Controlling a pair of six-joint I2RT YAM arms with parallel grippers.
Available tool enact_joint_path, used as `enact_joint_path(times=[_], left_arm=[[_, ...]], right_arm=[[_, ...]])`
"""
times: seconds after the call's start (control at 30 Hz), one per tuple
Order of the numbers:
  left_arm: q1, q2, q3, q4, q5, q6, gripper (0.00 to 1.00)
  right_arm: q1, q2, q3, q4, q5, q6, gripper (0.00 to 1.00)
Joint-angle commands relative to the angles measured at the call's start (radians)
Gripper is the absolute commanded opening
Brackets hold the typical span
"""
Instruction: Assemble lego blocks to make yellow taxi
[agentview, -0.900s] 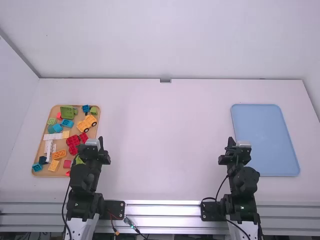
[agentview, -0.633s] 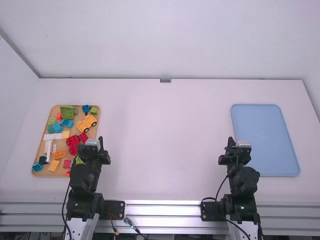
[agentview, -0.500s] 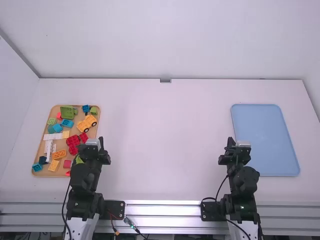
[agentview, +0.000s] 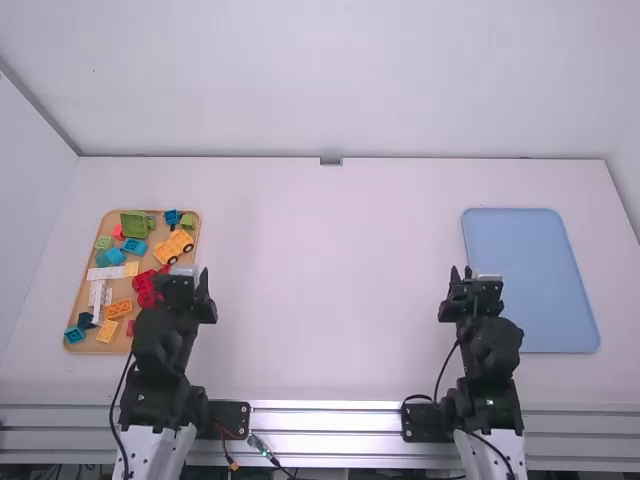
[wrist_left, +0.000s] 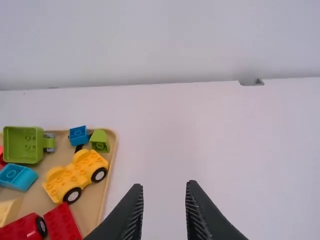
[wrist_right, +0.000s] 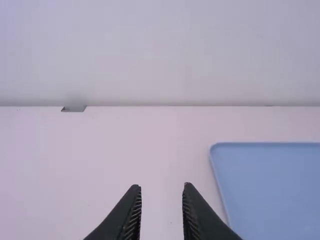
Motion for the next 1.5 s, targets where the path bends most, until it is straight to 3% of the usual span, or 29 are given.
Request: enact_joint_path(times=[0.0,0.47,0.77,1.0,1.47], left_arm=[[0.008,0.058,0.078,-0.014,-0.011,0.03,0.26],[0.107,0.529,0.502,-0.228,-0.029,0.027,0.53],[0.209,0.966,0.92,-0.519,-0.115,0.126,0.72],[0.236,1.169,1.08,-0.568,-0.19,0.235,0.83],[0.345,1.467,1.299,-0.685,-0.032,0.488,0.97]], right_arm=[[0.005,0.057,0.065,0.013,0.001,-0.013,0.26],[0.022,0.403,0.264,0.1,-0.013,-0.061,0.54],[0.036,0.631,0.397,0.154,-0.022,-0.09,0.72],[0.054,0.772,0.479,0.19,-0.028,-0.108,0.83],[0.121,0.947,0.581,0.253,-0.035,-0.13,0.97]])
